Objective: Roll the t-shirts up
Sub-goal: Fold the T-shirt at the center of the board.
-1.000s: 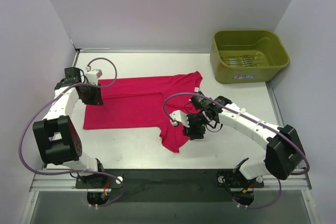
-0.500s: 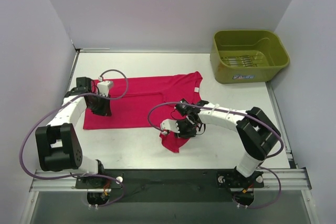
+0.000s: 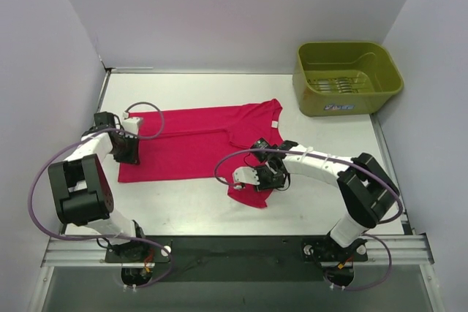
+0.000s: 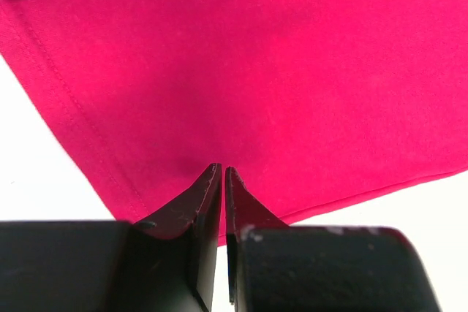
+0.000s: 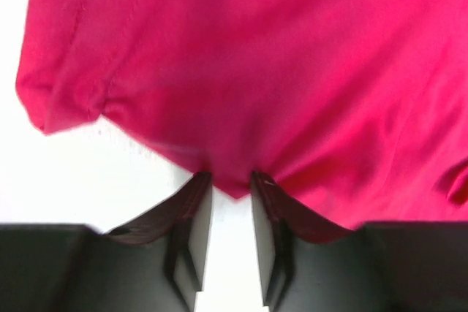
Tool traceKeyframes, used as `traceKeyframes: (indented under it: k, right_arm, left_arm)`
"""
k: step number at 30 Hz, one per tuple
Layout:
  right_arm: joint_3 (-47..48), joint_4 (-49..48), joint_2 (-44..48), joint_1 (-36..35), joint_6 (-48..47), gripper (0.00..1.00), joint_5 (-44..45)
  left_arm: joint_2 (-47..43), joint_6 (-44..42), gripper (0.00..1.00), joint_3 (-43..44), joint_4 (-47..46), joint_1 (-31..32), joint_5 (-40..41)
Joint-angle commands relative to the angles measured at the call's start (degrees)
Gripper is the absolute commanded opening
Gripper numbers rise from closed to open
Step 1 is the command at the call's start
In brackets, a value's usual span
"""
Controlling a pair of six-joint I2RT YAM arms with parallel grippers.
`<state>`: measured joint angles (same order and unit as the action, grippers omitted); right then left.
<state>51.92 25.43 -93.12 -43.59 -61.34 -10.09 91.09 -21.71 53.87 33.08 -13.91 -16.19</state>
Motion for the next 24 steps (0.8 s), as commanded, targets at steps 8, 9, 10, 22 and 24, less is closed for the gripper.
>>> traceKeyframes:
  k: [8,9,10,22,24]
  right_arm:
    - [-3.7,7.4,18.9,1.2,4.9,0.39,-17.2]
    - [-4.6,7.4,18.9,0.9,5.6,0.38,-17.4]
    - [-5.1,7.4,18.5,0.6,5.9,0.37,-17.8]
    - [-12.0,-0.5,17.7,-4.5,-0.4,0.37,-18.7]
    - [-12.6,-3.6,17.3,-5.7,0.0,0.37,-17.3]
  left_arm:
    - [-4.9,-2.4,0.18,7.1,2.1,-0.9,-6.5]
    - [-5.1,-2.1,0.18,7.3,2.2,-0.9,-6.5]
    - [-5.6,-1.9,0.18,7.5,2.3,-0.9,-6.4]
    - [-10.0,0.0,0.19,2.7,3.0,-1.5,-5.1]
    - [-10.5,-0.1,0.19,1.8,3.0,-1.6,-5.1]
